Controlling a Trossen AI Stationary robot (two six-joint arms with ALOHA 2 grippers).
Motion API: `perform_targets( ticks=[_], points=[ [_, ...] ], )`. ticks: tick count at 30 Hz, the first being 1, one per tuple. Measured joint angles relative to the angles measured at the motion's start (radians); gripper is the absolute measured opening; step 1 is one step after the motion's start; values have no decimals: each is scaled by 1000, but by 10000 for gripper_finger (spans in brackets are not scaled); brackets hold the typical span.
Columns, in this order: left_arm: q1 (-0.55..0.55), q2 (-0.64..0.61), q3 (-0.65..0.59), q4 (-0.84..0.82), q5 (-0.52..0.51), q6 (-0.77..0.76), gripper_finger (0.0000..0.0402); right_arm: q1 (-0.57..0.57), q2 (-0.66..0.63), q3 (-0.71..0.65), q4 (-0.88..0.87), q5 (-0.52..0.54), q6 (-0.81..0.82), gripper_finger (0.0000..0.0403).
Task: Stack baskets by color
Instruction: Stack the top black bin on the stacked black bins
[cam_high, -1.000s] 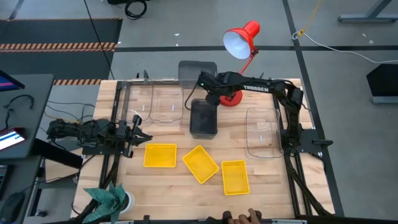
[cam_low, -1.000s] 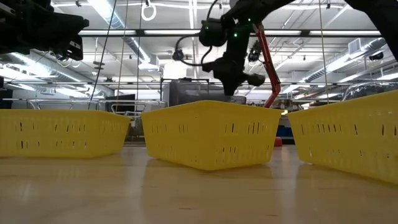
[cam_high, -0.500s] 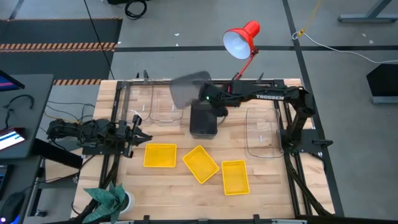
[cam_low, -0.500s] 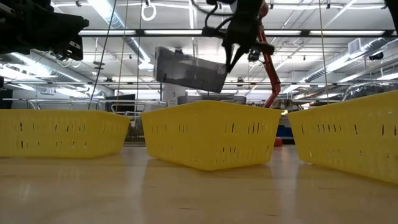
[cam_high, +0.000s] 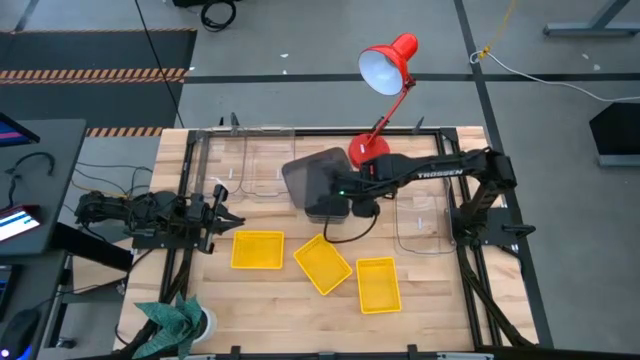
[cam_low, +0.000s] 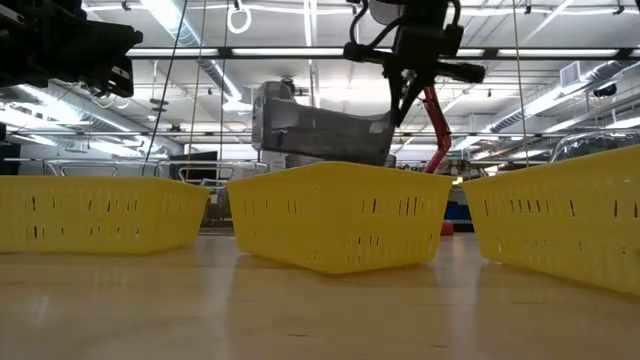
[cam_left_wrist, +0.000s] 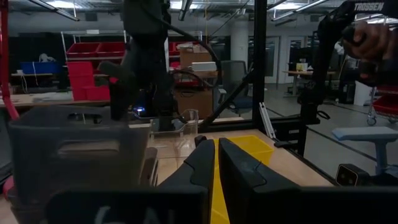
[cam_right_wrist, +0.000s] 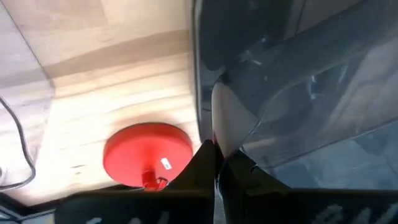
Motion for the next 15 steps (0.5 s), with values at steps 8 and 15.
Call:
perform_targets(
  ticks=[8, 15],
  points=[
    [0, 0, 0, 0, 0, 0, 36, -21, -116, -197, 263, 13, -217, 6],
    [0, 0, 0, 0, 0, 0, 27, -76, -135, -277, 329, -24, -223, 23]
  ],
)
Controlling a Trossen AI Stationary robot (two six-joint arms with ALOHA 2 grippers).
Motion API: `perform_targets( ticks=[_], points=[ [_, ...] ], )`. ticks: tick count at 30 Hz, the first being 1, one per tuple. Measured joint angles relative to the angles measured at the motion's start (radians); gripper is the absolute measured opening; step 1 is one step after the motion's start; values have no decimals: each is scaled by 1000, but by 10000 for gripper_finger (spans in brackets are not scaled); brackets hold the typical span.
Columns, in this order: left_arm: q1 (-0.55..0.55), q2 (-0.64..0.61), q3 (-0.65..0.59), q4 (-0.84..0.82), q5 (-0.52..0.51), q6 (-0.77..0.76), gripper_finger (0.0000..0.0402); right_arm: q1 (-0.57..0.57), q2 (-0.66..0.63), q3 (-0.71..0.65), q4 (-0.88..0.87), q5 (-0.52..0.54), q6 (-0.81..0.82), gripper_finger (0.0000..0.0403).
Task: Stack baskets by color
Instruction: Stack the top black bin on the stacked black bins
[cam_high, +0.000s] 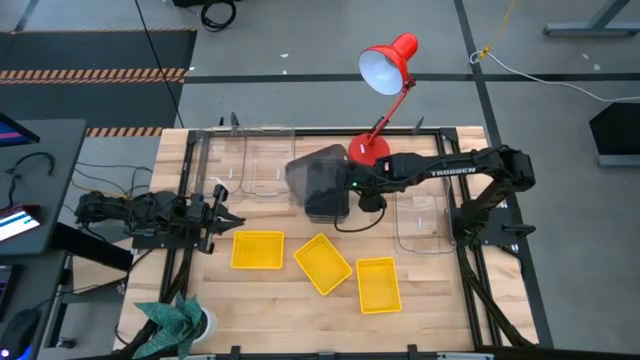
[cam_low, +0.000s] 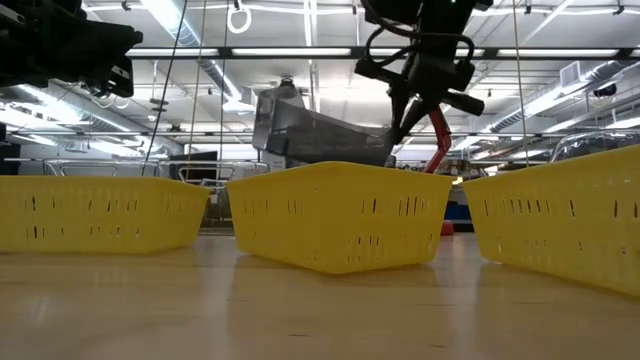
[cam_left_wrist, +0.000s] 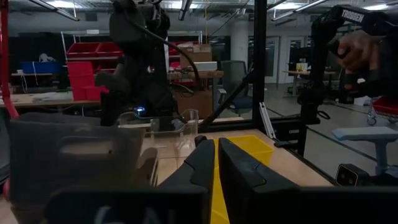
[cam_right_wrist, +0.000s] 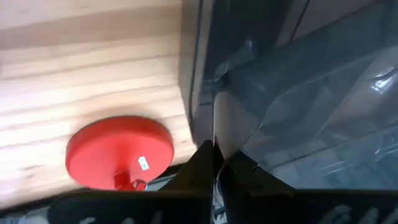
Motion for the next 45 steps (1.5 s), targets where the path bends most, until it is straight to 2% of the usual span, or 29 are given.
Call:
perform_targets(
  ticks=[9, 14, 20, 25, 28, 31, 40, 42, 45],
  points=[
    [0, 0, 0, 0, 0, 0, 33, -46, 10, 0, 21, -20, 7, 53],
    [0, 0, 0, 0, 0, 0, 36, -66, 10, 0, -17, -50, 91, 74],
    [0, 0, 0, 0, 0, 0, 32, -71, 10, 6, -66, -62, 169, 117],
    [0, 0, 0, 0, 0, 0, 28, -71, -16, 9, -62, -7, 185, 155],
    [0, 0, 0, 0, 0, 0, 31, -57, -52, 34, -54, -22, 270, 172],
    [0, 0, 0, 0, 0, 0, 35, -30, -78, 60, 43, -75, 534, 176],
    [0, 0, 0, 0, 0, 0, 27, 12, -90, 87, 413, -119, 1748, 161],
    [0, 0, 0, 0, 0, 0, 25, 18, -90, 81, 454, -160, 1935, 162],
    [0, 0, 0, 0, 0, 0, 27, 41, -81, 75, 485, -232, 2059, 166]
  ],
)
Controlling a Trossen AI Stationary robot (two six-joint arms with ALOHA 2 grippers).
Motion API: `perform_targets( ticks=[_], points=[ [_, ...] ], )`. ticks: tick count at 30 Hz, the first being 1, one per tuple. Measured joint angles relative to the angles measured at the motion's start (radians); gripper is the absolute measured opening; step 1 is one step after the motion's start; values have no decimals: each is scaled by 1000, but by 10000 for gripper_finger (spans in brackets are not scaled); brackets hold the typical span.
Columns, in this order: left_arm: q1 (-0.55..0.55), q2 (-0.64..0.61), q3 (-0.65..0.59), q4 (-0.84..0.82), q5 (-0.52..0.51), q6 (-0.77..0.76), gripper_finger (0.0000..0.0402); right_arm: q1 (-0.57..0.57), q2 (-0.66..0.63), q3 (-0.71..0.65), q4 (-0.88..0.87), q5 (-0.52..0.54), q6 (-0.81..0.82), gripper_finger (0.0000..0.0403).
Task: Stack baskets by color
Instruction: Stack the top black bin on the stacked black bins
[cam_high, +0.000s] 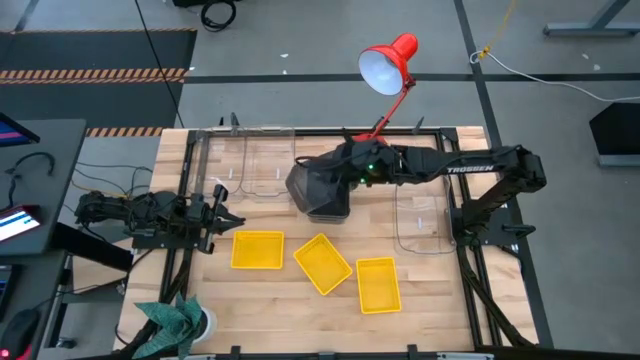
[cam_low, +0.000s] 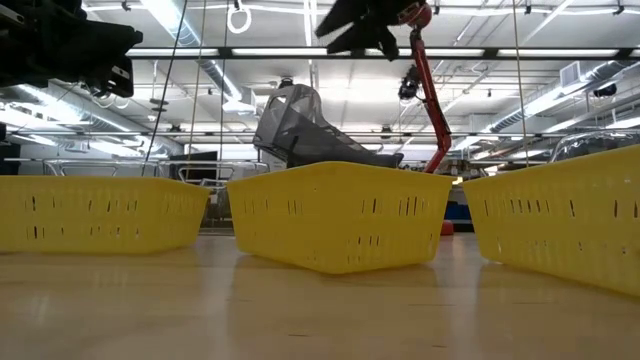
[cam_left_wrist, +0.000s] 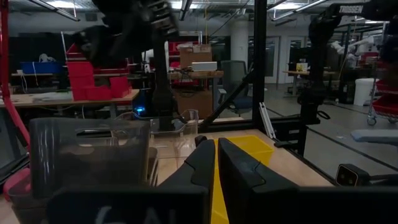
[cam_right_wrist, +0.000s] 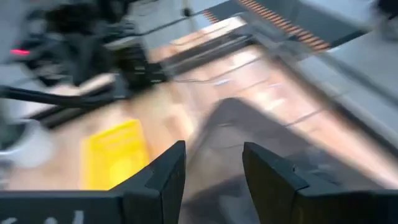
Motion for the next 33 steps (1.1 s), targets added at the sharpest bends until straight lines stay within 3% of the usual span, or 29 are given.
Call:
perform_targets(
  ticks=[7, 17, 22, 28, 33],
  points=[
    [0, 0, 0, 0, 0, 0, 34, 77, 130, 37, 93, -24, 71, 195],
    [0, 0, 0, 0, 0, 0, 27, 83, 314, 268, -125, 99, 123, 218],
    [0, 0, 0, 0, 0, 0, 34, 79, 389, 379, -249, 148, 126, 217],
    [0, 0, 0, 0, 0, 0, 34, 53, 438, 396, -286, 144, 126, 215],
    [0, 0, 0, 0, 0, 0, 28, 36, 444, 394, -303, 131, 125, 175]
  ],
)
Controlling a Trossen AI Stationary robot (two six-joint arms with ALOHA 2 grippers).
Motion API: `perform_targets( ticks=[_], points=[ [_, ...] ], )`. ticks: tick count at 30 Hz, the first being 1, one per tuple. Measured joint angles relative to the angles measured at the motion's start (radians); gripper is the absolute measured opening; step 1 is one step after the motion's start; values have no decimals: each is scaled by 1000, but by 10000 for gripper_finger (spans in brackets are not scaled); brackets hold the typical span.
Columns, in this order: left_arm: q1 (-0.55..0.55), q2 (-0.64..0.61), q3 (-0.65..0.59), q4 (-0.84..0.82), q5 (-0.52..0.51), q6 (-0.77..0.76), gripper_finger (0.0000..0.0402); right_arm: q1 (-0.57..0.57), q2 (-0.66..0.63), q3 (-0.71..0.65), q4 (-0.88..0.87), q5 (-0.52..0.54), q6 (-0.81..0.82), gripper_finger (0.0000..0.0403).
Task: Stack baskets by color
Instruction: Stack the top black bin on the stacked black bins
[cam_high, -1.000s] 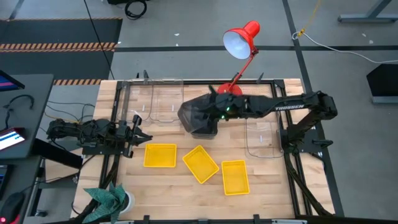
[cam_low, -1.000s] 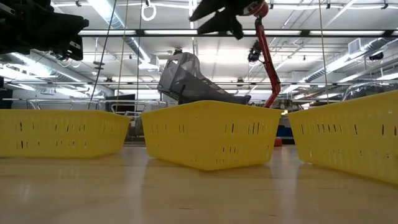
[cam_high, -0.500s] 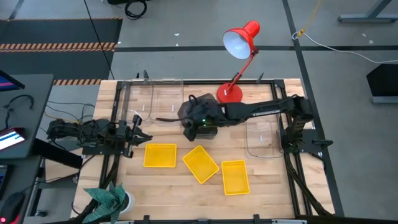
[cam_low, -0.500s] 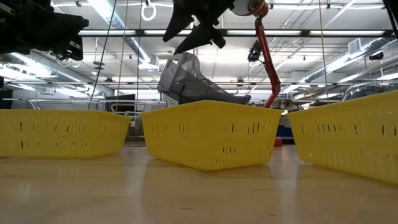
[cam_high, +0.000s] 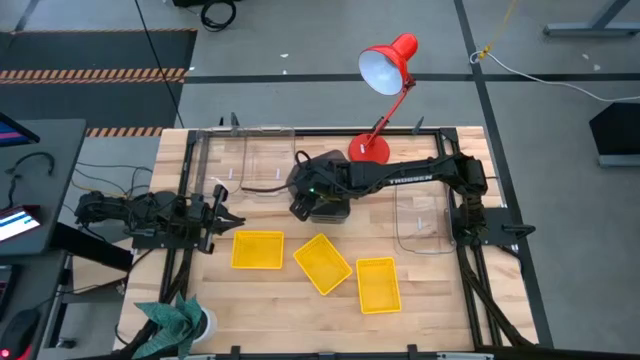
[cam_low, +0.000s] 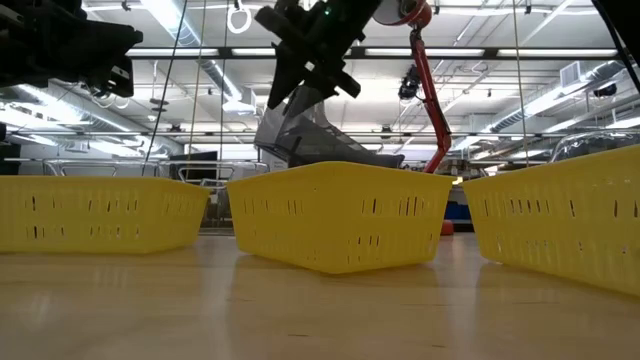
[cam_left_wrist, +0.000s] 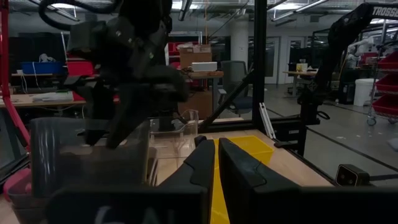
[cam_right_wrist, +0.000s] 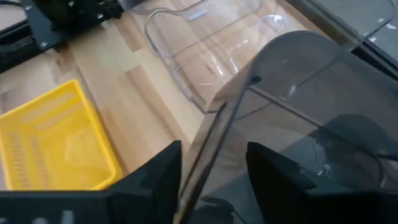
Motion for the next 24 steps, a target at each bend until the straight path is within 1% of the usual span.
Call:
perform_targets(
  ticks=[4, 9, 10, 18, 24],
  points=[
    [0, 0, 0, 0, 0, 0, 31, -3, 4, 0, -9, -33, -7, 112],
    [0, 0, 0, 0, 0, 0, 36, -5, 1, 0, -21, -37, -27, 23],
    [0, 0, 0, 0, 0, 0, 36, -6, -1, -1, -27, -43, -37, 13],
    [0, 0, 0, 0, 0, 0, 25, -24, -33, -2, -83, -43, -62, 5],
    [0, 0, 0, 4, 0, 0, 31, -22, -64, -2, -88, -41, -63, 3]
  ],
)
